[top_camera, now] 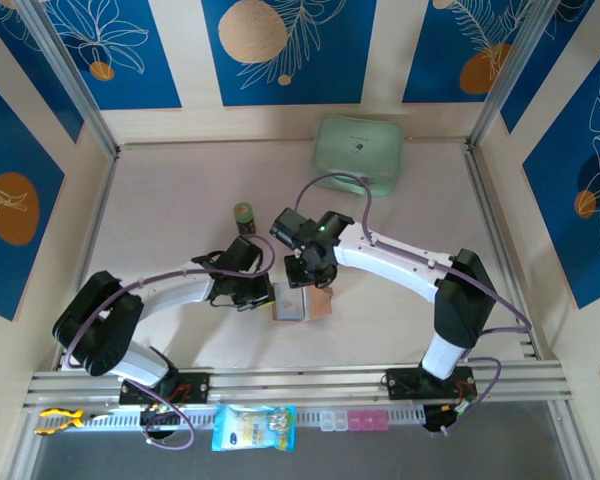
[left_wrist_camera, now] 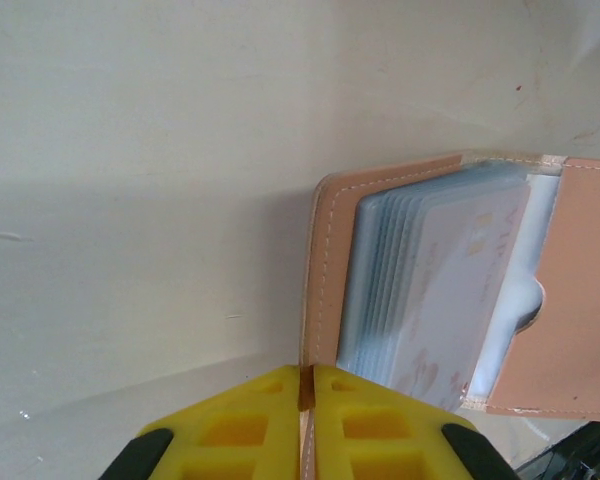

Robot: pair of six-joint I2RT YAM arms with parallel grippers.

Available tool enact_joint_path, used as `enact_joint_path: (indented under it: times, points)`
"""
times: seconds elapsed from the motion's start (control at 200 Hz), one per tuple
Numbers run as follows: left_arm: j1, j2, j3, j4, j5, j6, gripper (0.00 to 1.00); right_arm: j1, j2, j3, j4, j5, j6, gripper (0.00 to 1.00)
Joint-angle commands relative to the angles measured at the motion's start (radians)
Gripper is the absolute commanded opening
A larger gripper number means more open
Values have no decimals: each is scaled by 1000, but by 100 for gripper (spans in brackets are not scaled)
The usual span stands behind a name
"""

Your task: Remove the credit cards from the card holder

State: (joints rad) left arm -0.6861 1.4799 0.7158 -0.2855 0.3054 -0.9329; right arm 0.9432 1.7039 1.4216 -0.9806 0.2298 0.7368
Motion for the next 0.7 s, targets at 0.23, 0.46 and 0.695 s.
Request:
enact_joint_path:
  times: [0.23, 0.46, 0.695]
  points:
    - [-10, -67, 40, -121, -65, 32, 12, -23, 73, -73, 46, -99, 24, 27]
    - [-19, -49, 67, -127, -52, 29, 12, -65, 70, -137, 87, -119, 14, 25]
    - [-44, -15, 58, -70, -29, 4, 7, -76, 102, -150, 123, -148, 10, 21]
